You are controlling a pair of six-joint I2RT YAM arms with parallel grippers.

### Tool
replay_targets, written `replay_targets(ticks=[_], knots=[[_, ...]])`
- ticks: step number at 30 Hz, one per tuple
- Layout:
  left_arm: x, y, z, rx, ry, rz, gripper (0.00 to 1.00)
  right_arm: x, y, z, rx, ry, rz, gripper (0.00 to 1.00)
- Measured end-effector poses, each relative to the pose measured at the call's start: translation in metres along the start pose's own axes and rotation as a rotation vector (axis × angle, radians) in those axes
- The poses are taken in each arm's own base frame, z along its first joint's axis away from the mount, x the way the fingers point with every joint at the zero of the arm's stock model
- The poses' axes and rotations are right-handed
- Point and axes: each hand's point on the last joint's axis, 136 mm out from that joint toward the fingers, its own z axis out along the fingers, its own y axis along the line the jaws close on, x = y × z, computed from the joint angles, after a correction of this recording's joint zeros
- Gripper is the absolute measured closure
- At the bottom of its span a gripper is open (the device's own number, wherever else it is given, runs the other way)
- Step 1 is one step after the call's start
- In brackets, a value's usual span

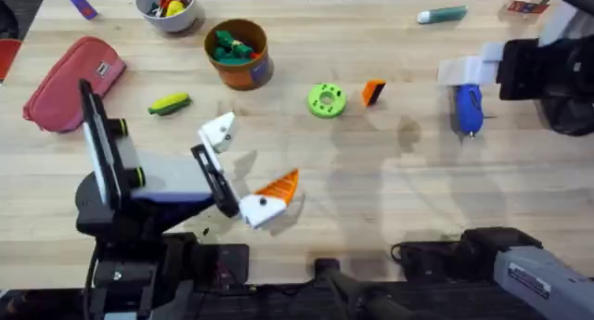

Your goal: Pick up the gripper from the table and insert it into the empty holder that is missing its gripper. Then pick up a screw, insert it into the mounting hole, and use the screwdriver to tighten it. Finally, clean up the table by picking up the vegetable and placing it into the bucket.

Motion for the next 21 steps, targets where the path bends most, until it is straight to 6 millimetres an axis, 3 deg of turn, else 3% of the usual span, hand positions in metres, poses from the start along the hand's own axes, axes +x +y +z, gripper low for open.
replay_targets(ticks=[9,15,21], knots=[[0.002,-0.023,-0.002,0.133,-0.002,0.118,0.014,0.0,0.0,0.0,0.0,0.0,0.0,0.008],[0.002,-0.024,-0.002,0.141,-0.003,0.128,0.014,0.0,0.0,0.0,0.0,0.0,0.0,0.008],[0.0,-0.012,0.0,0.068,0.0,0.051,0.014,0.0,0.0,0.0,0.0,0.0,0.0,0.008]])
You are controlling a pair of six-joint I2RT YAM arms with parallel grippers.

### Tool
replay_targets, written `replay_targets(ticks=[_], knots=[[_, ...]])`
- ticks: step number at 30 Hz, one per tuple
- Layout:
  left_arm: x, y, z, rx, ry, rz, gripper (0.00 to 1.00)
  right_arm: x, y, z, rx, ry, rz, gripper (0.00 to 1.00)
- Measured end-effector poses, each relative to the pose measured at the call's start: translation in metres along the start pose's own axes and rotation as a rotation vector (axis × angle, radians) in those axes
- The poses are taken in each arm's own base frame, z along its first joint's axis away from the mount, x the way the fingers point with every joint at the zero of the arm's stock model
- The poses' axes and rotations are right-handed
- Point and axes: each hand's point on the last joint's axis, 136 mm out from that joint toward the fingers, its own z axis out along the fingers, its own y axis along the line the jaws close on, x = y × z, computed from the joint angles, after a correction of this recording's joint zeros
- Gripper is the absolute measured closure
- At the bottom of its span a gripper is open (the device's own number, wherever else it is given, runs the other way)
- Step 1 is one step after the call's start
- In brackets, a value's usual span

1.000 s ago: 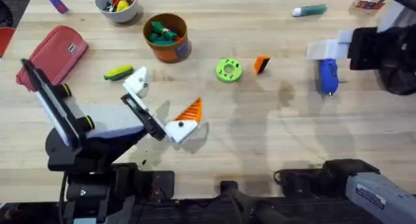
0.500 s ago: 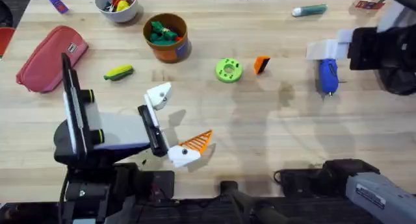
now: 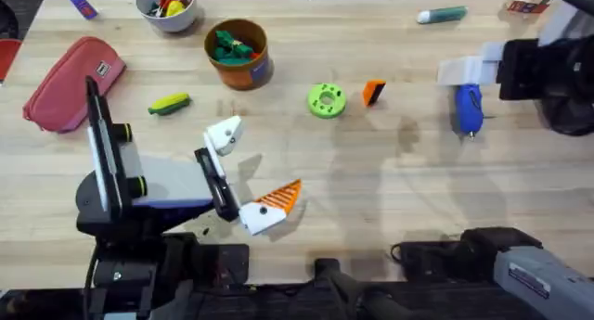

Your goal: Pick up the gripper from the table and insert it into the empty holder that is missing its gripper. Then pick up a screw, insert it into the mounting hole, and use the screwdriver to tighten it. Finally, clean up the table by picking up the vegetable and placing it into the bucket.

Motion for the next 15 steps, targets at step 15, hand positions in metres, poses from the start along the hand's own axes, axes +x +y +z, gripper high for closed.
replay_targets(ticks=[15], knots=[[-0.0006,0.0094,-0.0003,-0.055,-0.001,-0.041,0.014,0.0,0.0,0.0,0.0,0.0,0.0,0.008]])
